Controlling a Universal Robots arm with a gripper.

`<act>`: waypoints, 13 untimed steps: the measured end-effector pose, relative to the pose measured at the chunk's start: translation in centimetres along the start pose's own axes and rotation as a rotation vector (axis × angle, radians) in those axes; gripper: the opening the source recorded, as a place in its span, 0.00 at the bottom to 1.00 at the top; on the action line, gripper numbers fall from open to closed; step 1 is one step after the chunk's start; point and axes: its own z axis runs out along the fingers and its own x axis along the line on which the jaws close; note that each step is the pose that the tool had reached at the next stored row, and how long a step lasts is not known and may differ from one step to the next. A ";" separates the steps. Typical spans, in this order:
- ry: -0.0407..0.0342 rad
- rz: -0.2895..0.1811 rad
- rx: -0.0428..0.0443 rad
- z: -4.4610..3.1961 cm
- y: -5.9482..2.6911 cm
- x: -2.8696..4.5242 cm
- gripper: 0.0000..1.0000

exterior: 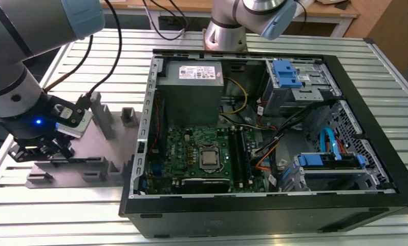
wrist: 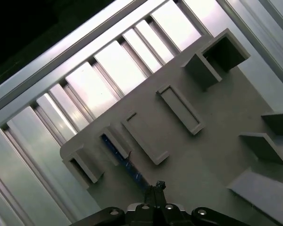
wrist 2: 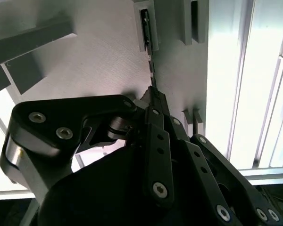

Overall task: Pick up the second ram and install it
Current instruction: 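Pick up the second ram and move it above second insertion slot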

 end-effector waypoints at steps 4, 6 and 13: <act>0.0016 -0.040 -0.0010 0.00 0.00 0.00 0.07; 0.0024 -0.060 -0.0015 0.01 0.00 0.00 0.07; 0.0057 -0.141 -0.0036 0.01 0.00 0.00 0.07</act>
